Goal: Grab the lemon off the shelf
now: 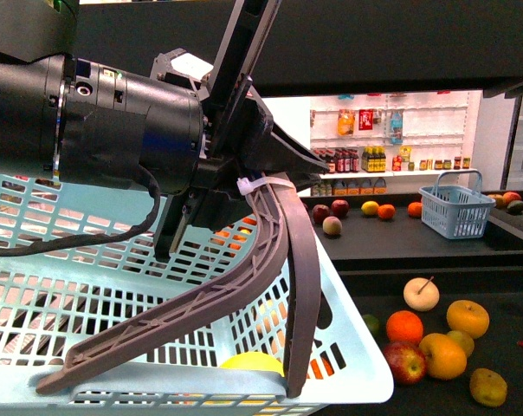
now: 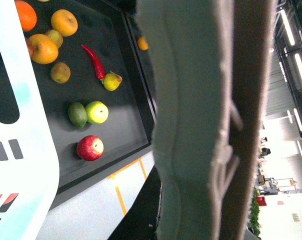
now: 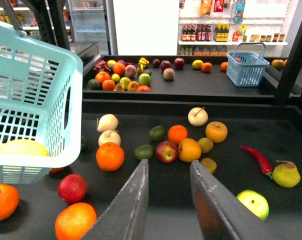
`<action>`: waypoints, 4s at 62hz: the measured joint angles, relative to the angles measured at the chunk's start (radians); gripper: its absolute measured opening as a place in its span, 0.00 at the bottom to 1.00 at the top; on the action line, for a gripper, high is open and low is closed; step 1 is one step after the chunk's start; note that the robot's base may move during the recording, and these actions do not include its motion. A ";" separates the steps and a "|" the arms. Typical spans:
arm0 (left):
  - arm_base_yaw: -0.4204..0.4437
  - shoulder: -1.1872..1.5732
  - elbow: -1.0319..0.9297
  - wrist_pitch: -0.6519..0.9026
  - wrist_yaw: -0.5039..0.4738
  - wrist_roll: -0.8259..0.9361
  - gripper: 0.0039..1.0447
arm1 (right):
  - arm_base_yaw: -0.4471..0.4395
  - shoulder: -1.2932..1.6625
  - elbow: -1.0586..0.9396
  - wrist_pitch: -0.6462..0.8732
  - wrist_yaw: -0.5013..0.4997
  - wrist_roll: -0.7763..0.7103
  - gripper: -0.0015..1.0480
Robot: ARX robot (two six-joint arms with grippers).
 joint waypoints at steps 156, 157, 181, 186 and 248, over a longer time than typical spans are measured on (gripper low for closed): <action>0.504 0.111 -0.045 0.680 -0.682 -0.657 0.06 | 0.000 -0.105 -0.115 0.024 0.000 0.000 0.98; 0.512 0.114 -0.048 0.694 -0.680 -0.659 0.06 | 0.000 -0.105 -0.115 0.024 0.000 0.000 0.98; 0.637 0.172 -0.166 0.970 -0.594 -0.727 0.06 | 0.000 -0.106 -0.115 0.024 0.000 0.000 0.98; 0.661 0.196 -0.188 1.051 -0.574 -0.743 0.06 | 0.000 -0.106 -0.115 0.024 0.000 0.000 0.98; 0.692 0.335 -0.206 1.167 -0.438 -0.805 0.13 | 0.000 -0.106 -0.115 0.024 0.000 0.000 0.98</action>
